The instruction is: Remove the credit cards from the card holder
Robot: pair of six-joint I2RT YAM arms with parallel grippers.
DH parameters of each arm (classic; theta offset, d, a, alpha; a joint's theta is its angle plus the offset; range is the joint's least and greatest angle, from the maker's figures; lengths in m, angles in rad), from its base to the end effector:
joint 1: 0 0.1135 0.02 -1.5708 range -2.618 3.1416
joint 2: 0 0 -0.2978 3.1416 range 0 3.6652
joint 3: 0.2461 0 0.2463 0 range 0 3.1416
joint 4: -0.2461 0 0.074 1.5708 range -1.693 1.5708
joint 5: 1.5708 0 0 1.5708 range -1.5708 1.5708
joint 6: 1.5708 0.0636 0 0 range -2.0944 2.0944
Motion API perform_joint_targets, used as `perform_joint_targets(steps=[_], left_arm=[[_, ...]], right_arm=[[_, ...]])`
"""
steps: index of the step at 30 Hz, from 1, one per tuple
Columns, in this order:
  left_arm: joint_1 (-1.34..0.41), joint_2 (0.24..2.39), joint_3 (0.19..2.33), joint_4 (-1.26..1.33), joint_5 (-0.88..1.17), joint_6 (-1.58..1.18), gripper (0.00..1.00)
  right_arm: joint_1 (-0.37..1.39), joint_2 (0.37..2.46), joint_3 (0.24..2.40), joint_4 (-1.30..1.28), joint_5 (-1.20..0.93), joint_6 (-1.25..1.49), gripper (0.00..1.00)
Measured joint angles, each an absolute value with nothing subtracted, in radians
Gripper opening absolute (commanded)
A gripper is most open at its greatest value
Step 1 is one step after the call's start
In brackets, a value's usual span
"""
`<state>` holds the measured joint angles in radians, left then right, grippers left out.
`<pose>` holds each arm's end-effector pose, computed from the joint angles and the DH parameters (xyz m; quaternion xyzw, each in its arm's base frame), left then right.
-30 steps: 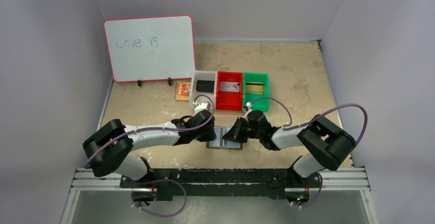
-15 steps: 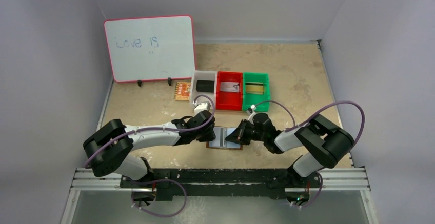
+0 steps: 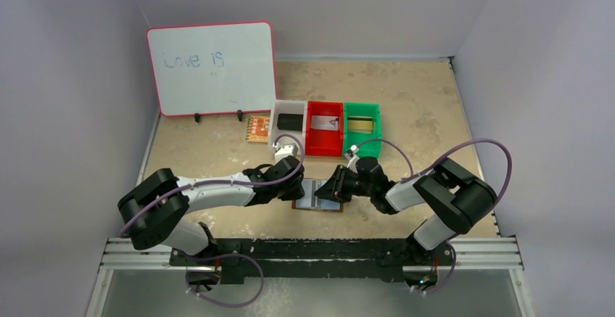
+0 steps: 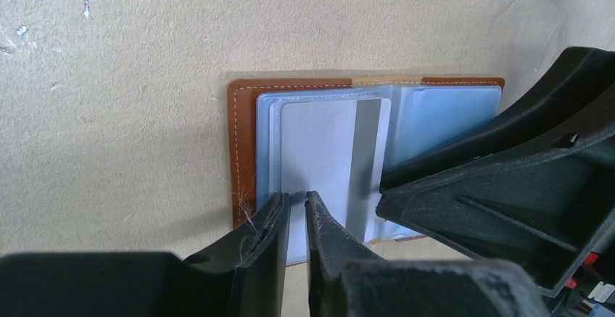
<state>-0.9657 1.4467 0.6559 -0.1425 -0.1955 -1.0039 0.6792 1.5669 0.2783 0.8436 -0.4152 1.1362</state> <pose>0.1666 -0.2191 0.1718 -0.0486 0.9443 -0.2086 0.2497 0.1880 0.1847 0.1417 0.0803 0.8310 0.5188 0.1841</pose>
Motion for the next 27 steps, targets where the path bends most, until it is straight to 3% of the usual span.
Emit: perform_joint_targets(steps=[6,14,27], left_arm=[[-0.966,1.447,0.656,-0.143,-0.197,-1.004,0.13],[-0.966,1.447,0.656,-0.144,-0.199,-1.004,0.12],[-0.97,1.45,0.656,-0.155,-0.22,-1.011,0.12]], right_arm=[[0.679,1.618,0.311,0.862,-0.427,1.122,0.29],[0.674,1.638,0.305,0.894,-0.445,1.119,0.0],[0.659,1.634,0.252,0.967,-0.459,1.14,0.0]])
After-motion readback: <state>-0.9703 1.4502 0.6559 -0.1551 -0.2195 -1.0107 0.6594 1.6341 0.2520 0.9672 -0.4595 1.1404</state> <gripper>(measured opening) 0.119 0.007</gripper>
